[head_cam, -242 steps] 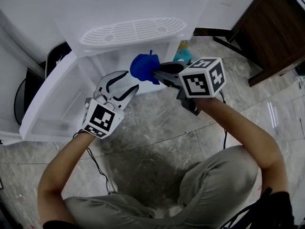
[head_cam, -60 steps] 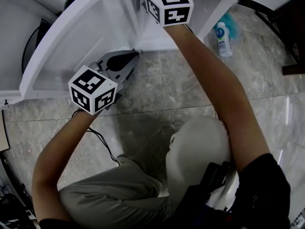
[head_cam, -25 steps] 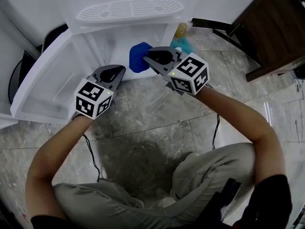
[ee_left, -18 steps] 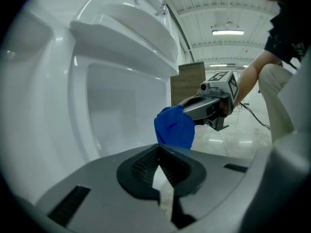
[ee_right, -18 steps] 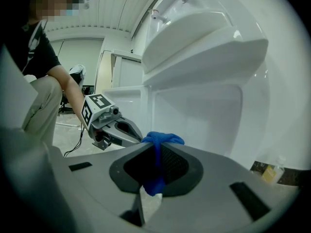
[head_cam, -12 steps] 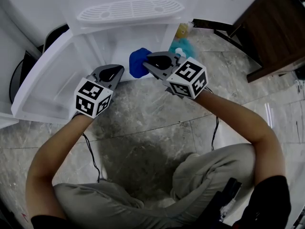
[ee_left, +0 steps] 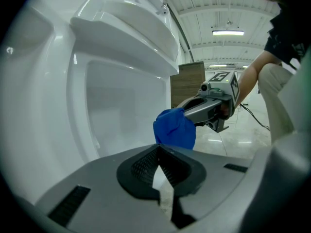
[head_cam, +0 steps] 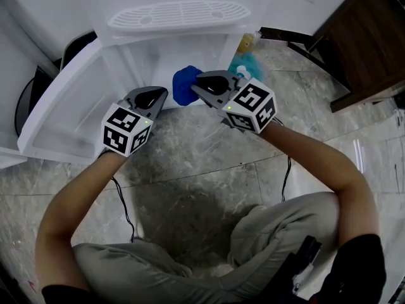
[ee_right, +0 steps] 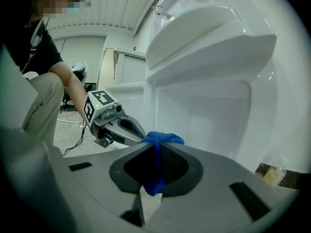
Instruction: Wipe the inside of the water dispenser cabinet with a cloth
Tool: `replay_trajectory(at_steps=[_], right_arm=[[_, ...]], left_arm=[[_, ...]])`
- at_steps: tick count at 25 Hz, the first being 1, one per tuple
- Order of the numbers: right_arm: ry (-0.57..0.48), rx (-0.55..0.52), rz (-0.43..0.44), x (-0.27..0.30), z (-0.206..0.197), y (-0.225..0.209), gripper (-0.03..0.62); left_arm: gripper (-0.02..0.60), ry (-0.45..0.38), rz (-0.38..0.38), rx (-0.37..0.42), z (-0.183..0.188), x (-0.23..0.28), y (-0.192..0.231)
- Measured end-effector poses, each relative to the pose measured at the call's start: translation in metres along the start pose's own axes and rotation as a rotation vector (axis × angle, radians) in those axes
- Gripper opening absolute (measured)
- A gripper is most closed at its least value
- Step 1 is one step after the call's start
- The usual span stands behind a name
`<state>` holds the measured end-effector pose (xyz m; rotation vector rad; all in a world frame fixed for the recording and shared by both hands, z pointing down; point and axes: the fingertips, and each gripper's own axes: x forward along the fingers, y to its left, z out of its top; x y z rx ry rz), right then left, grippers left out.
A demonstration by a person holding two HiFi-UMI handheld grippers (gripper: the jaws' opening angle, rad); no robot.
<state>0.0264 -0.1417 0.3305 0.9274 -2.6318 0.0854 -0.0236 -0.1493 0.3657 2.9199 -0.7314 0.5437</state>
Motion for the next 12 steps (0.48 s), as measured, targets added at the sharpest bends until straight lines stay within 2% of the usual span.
replay_trajectory(at_steps=[12], right_arm=[[0.006,-0.022,0.01,0.0043,-0.0007,0.0037,0.028]], left_arm=[[0.006,0.006,0.002,-0.014,-0.0035,0.0005,0.0034]])
